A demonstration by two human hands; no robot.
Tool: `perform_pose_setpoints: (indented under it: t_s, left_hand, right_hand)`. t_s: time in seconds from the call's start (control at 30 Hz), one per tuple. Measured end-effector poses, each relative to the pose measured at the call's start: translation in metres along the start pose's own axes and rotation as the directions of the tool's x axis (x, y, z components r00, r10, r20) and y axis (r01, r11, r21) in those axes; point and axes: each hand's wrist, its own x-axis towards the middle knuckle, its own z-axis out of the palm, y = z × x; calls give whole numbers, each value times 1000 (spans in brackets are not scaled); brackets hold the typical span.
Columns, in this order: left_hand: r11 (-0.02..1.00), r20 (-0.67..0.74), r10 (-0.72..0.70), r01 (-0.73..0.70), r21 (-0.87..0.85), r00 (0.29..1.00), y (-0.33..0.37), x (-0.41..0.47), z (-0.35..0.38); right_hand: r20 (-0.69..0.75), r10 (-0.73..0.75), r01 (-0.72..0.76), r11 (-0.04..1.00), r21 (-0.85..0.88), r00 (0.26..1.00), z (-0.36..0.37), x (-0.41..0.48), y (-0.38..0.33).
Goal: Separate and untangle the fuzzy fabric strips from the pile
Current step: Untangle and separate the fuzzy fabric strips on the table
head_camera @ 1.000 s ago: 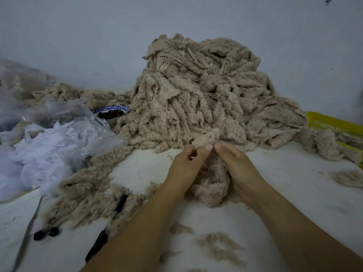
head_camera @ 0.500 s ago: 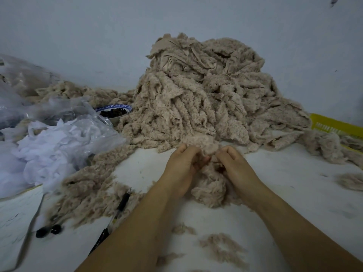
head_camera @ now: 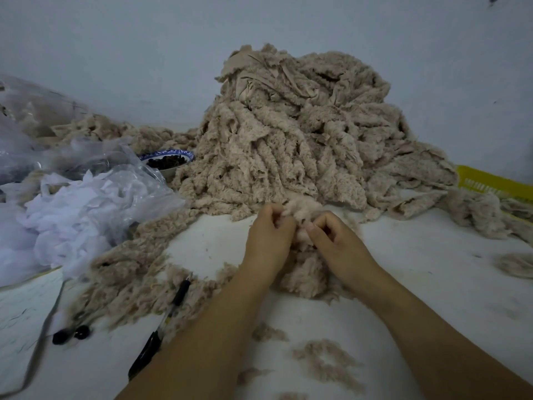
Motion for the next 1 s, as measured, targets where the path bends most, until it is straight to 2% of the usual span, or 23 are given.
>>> perform_pose_setpoints:
  t_s: [0.07,0.1,0.17,0.2,0.23,0.27,0.33,0.37,0.4,0.43,0.53,0.63,0.7,0.73,0.8,0.87,0.93,1.0]
  left_hand:
    - [991,-129,-81,66,-113,988,-3,5,-3]
    - [950,-154,-188,139,-279,970,-4,8,-7]
    - [712,-37,-392,277,-645,919,-1,12,-16]
    - [608,16,-418,293,-738,908,0,12,-18]
    - [593,23,-402,280,-755,915,1,11,-18]
    - [672,-14,-353,243,-699,936,2,9,-16]
    - [932,-140,-100,43,-359,985,5,3,-7]
    - [976,-139,65,-92,-196,988,6,0,-2]
    - [979,-90,171,-180,-101,981,6,-3,2]
    - [976,-22,210,-211,-55,977,6,-5,6]
    - [995,99,95,-92,-30,991,3,-6,7]
    - [971,96,-85,104,-216,992,4,-7,4]
    - [853,111,-222,248,-458,969,6,-2,0]
    - [738,148,-288,317,-595,946,7,1,-3]
    - [451,278,-349,420,-787,895,9,4,-9]
    - [262,377,-314,461,-848,872,9,6,-13]
    - [213,410,-267,469,-857,872,9,5,-12]
    - [283,410,-248,471,-836,878,11,4,-9]
  right_hand:
    - [1,-13,13,1000,-3,1000,-1,0,-3]
    - [-10,2,-2,1000,15,1000,-2,0,-3]
    - [-50,78,-73,993,88,996,-7,1,-3]
    - [-69,120,-110,985,130,990,-9,2,-2]
    - [-81,149,-135,978,160,986,-12,3,-2]
    - [-90,163,-145,974,176,983,-13,3,-2]
    - [-106,145,-126,977,173,984,-12,3,-3]
    - [-118,126,-106,981,160,985,-11,3,-4]
    - [-129,106,-87,985,149,986,-9,2,-5]
    - [-132,92,-73,987,146,987,-7,2,-5]
    - [-80,80,-67,985,160,994,-4,3,-6]
    - [-88,104,-89,984,155,991,-4,4,-4]
    - [-152,183,-148,965,214,971,-9,5,-1]
    - [-175,239,-183,941,286,955,-12,7,0]
    - [-175,353,-216,823,525,919,-18,9,-1]
    - [-119,412,-212,670,712,904,-20,10,-6]
    - [-80,413,-215,618,756,907,-18,11,-8]
    - [-70,403,-204,597,776,912,-15,11,-9]
